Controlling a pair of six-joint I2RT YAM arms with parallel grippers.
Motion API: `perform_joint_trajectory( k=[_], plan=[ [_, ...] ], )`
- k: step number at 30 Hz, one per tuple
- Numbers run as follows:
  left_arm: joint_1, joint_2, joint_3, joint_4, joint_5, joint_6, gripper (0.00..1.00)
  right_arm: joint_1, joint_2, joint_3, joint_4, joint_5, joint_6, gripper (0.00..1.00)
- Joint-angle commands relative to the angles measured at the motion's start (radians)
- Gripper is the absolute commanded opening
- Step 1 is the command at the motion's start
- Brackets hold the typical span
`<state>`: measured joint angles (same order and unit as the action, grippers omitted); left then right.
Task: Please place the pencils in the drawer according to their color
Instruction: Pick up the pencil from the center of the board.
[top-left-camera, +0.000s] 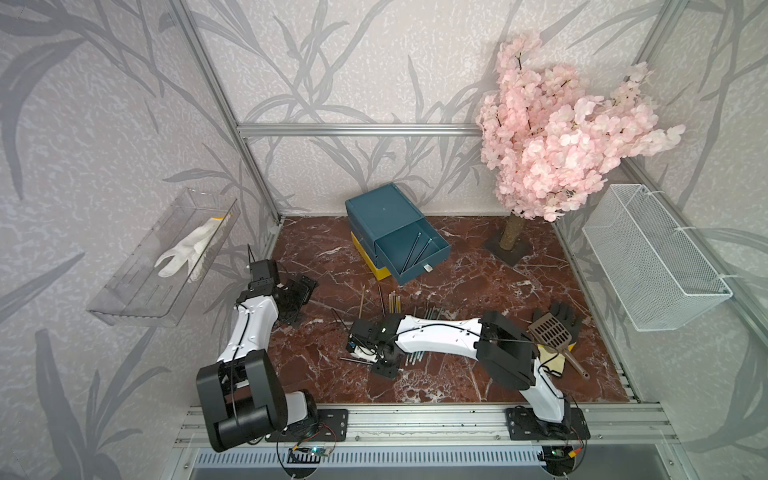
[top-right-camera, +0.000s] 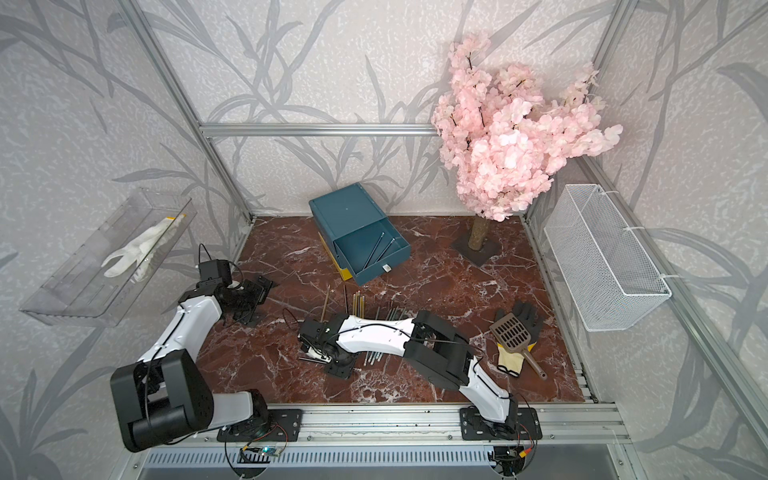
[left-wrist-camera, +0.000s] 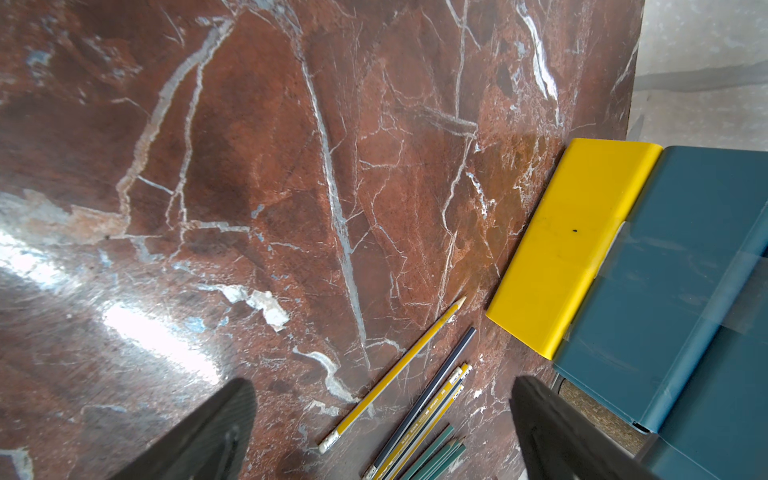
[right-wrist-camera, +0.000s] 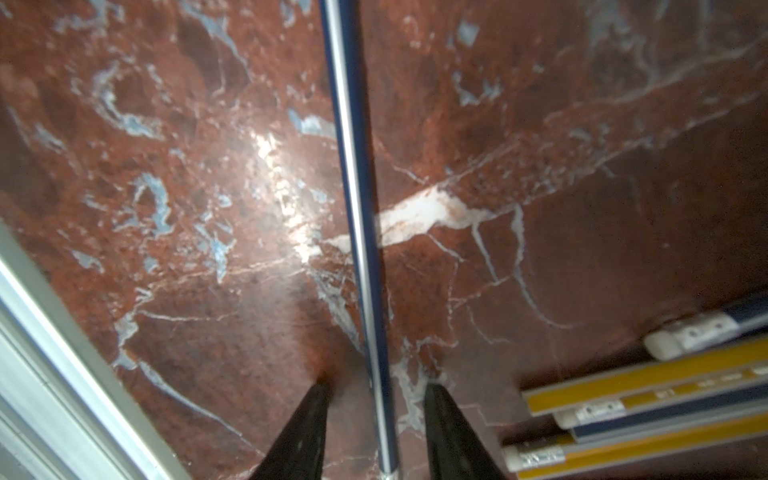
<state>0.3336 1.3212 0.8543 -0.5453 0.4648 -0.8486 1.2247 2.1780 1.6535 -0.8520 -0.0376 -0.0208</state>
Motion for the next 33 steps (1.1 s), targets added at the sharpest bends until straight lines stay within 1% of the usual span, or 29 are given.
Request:
perform_joint_trajectory(
  k=[1,7,8,9,13,19,33],
  plan=[
    [-0.005,-0.002,0.011,-0.004,0.003,0.01,1.0,0.003,0.012,-0.032,-0.056,-0.002,0.007,0.33],
    [-0.007,0.004,0.012,-0.001,0.003,0.008,1.0,0.006,0.032,-0.026,-0.087,-0.017,-0.003,0.05],
    [-0.007,0.004,0.012,0.001,0.004,0.008,1.0,0.007,0.031,-0.023,-0.089,-0.022,-0.003,0.02],
    [-0.007,0.003,0.011,0.001,0.006,0.009,1.0,0.008,0.033,-0.022,-0.093,-0.027,-0.005,0.0],
    [-0.007,0.004,0.016,0.001,0.01,0.009,1.0,0.008,0.016,-0.022,-0.094,-0.042,-0.011,0.0],
    [-0.007,0.003,0.023,0.001,0.018,0.011,1.0,0.006,-0.048,-0.01,-0.081,-0.065,0.007,0.0],
    [-0.01,0.0,0.038,0.001,0.026,0.018,1.0,-0.004,-0.173,-0.003,-0.083,-0.04,0.042,0.0]
  ],
)
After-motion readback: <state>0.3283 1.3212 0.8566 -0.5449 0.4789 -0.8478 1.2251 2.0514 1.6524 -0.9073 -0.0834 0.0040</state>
